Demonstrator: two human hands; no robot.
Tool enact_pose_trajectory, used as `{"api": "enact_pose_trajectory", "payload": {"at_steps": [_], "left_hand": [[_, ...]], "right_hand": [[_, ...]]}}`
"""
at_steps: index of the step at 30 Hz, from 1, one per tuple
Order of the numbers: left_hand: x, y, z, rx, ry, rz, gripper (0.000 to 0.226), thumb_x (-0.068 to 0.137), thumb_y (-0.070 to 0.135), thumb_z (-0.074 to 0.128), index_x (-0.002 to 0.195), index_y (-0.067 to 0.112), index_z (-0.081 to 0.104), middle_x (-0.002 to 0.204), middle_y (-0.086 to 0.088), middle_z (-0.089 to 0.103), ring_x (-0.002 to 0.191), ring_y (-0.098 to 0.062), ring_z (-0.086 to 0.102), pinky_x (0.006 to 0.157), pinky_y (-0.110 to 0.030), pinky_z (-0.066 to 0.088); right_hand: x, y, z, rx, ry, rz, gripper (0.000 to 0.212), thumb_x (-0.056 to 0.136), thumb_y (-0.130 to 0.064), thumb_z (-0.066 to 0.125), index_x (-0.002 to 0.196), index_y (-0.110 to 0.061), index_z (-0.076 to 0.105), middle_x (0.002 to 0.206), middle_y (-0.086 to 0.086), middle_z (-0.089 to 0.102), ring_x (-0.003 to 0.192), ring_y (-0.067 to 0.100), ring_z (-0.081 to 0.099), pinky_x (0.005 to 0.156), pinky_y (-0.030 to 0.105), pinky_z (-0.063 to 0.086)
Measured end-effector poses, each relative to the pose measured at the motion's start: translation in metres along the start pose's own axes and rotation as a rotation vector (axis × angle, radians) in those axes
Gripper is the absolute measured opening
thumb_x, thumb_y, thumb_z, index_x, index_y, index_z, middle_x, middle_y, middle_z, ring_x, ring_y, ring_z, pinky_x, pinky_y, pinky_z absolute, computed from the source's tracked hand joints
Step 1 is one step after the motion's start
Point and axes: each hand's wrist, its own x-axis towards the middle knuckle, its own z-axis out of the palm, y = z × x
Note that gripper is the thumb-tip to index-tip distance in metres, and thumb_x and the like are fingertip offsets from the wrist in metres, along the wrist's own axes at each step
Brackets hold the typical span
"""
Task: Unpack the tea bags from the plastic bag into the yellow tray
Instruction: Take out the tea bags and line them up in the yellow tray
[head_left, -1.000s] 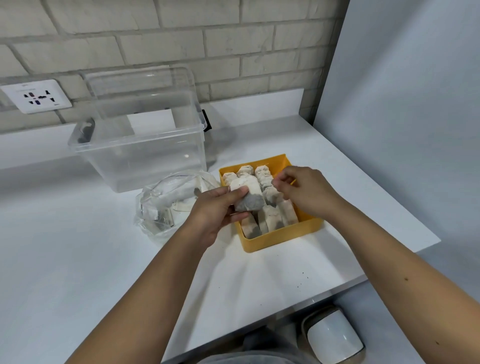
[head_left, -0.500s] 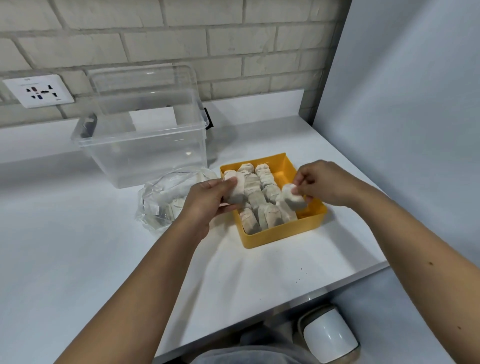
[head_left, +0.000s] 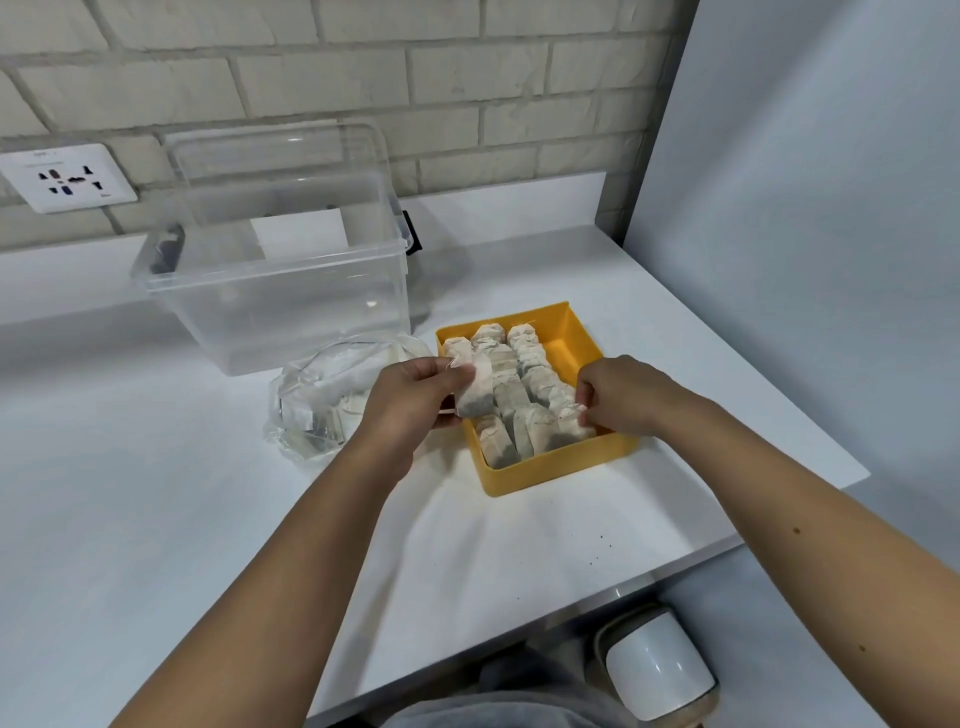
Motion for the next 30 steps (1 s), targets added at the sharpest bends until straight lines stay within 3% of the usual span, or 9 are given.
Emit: {"api": "enact_pose_trajectory", "payload": {"at_steps": [3, 6, 8, 11, 14, 22, 25, 27, 30], "left_hand": [[0.001, 0.003, 0.001, 0.036, -0.004, 0.026, 0.011, 0.089, 0.016, 0.07, 0.094, 0.007, 0.073, 0.084, -0.004, 0.075, 0.072, -0.015, 0.069, 0.067, -0.026, 0.059], [0.009, 0.024, 0.007, 0.084, -0.041, 0.09, 0.011, 0.088, 0.018, 0.072, 0.093, 0.008, 0.074, 0.08, 0.0, 0.073, 0.067, -0.009, 0.068, 0.065, -0.023, 0.058], [0.02, 0.045, 0.015, 0.118, -0.064, 0.156, 0.012, 0.088, 0.018, 0.072, 0.095, 0.01, 0.075, 0.079, 0.001, 0.073, 0.065, -0.008, 0.067, 0.065, -0.023, 0.056], [0.038, 0.07, 0.03, 0.168, -0.098, 0.236, 0.012, 0.087, 0.02, 0.073, 0.096, 0.012, 0.076, 0.078, 0.003, 0.074, 0.069, -0.009, 0.068, 0.068, -0.026, 0.055], [0.051, 0.078, 0.045, 0.214, -0.151, 0.287, 0.006, 0.086, 0.019, 0.074, 0.092, 0.016, 0.076, 0.079, 0.003, 0.074, 0.075, -0.011, 0.069, 0.069, -0.025, 0.053], [0.075, 0.044, 0.055, 0.306, -0.056, 0.271, 0.004, 0.083, 0.017, 0.077, 0.087, 0.019, 0.079, 0.085, 0.003, 0.077, 0.063, -0.006, 0.061, 0.066, -0.023, 0.053], [0.079, 0.033, 0.05, 0.376, -0.019, 0.296, 0.005, 0.084, 0.019, 0.076, 0.089, 0.018, 0.078, 0.083, 0.004, 0.075, 0.065, -0.002, 0.064, 0.067, -0.015, 0.052], [0.08, 0.028, 0.046, 0.407, -0.011, 0.301, 0.004, 0.084, 0.019, 0.076, 0.088, 0.019, 0.078, 0.083, 0.005, 0.076, 0.07, -0.003, 0.067, 0.07, -0.015, 0.054], [0.079, 0.024, 0.041, 0.44, 0.003, 0.32, 0.005, 0.084, 0.019, 0.076, 0.089, 0.019, 0.078, 0.086, 0.005, 0.076, 0.081, -0.01, 0.071, 0.079, -0.022, 0.056]], "right_hand": [[-0.001, -0.002, -0.012, 0.066, 0.041, -0.043, 0.015, 0.084, -0.029, 0.072, 0.097, -0.026, 0.065, 0.102, -0.003, 0.065, 0.095, 0.017, 0.061, 0.078, 0.029, 0.051], [-0.003, -0.014, -0.046, 0.372, 0.136, -0.166, 0.017, 0.083, -0.029, 0.076, 0.099, -0.027, 0.071, 0.095, -0.009, 0.068, 0.084, 0.006, 0.063, 0.071, 0.019, 0.048], [-0.002, -0.026, -0.07, 0.52, 0.177, -0.239, 0.026, 0.081, -0.029, 0.078, 0.106, -0.026, 0.07, 0.093, -0.01, 0.07, 0.076, 0.007, 0.066, 0.071, 0.02, 0.051], [0.011, -0.039, -0.094, 0.375, 0.278, -0.309, 0.036, 0.077, -0.034, 0.08, 0.11, -0.027, 0.068, 0.092, -0.01, 0.069, 0.082, 0.006, 0.062, 0.073, 0.024, 0.049], [0.027, -0.038, -0.104, 0.21, 0.375, -0.28, 0.025, 0.076, -0.034, 0.08, 0.097, -0.024, 0.072, 0.087, -0.007, 0.068, 0.083, 0.014, 0.061, 0.072, 0.032, 0.052], [0.055, -0.002, -0.076, 0.115, 0.273, -0.151, 0.013, 0.084, -0.031, 0.074, 0.088, -0.019, 0.074, 0.089, -0.001, 0.071, 0.083, 0.016, 0.062, 0.074, 0.036, 0.053], [0.07, 0.008, -0.046, -0.062, 0.275, -0.101, 0.021, 0.093, -0.037, 0.061, 0.094, -0.02, 0.073, 0.12, 0.003, 0.062, 0.113, 0.022, 0.051, 0.098, 0.042, 0.037], [0.079, 0.011, -0.03, -0.205, 0.284, -0.071, 0.023, 0.094, -0.039, 0.057, 0.098, -0.025, 0.074, 0.149, 0.004, 0.04, 0.141, 0.028, 0.024, 0.115, 0.055, 0.007], [0.089, 0.01, -0.018, -0.273, 0.286, -0.08, 0.023, 0.093, -0.043, 0.056, 0.092, -0.029, 0.074, 0.163, 0.004, 0.012, 0.15, 0.032, -0.006, 0.112, 0.062, -0.016]]}}
